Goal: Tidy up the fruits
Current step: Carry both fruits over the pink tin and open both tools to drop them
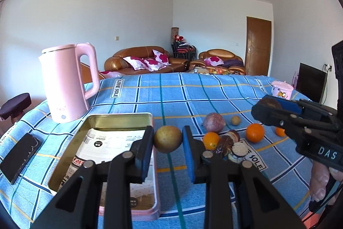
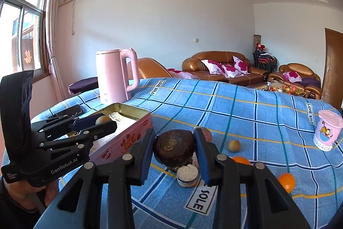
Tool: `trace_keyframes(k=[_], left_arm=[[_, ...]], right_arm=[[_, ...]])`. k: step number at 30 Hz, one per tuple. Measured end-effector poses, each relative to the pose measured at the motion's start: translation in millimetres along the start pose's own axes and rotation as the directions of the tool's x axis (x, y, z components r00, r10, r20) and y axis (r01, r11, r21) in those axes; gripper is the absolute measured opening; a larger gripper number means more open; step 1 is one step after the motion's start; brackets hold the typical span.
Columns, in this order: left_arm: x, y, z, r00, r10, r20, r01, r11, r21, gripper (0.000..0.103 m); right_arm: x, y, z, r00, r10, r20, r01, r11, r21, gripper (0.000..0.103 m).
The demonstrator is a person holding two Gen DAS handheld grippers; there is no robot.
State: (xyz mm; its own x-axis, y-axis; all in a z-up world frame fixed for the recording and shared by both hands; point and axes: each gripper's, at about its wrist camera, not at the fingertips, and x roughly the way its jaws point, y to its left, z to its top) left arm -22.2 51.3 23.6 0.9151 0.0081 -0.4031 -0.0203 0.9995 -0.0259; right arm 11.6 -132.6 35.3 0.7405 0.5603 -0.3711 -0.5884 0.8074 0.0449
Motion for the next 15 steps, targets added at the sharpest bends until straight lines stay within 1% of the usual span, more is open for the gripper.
trace_keyframes(k=[11, 15], left_arm=[[9, 53, 5, 0.996, 0.091, -0.025, -0.092, 0.994, -0.053, 0.028], [17, 71, 2, 0.993, 0.107, -0.050, -0.111, 0.991, -0.076, 0.028]], right_arm=[[34, 39, 30, 0.997, 0.067, -0.024, -0.068, 0.996, -0.052, 0.039], [48, 51, 36, 0.995, 0.089, -0.039, -0.091, 0.993, -0.071, 0.039]])
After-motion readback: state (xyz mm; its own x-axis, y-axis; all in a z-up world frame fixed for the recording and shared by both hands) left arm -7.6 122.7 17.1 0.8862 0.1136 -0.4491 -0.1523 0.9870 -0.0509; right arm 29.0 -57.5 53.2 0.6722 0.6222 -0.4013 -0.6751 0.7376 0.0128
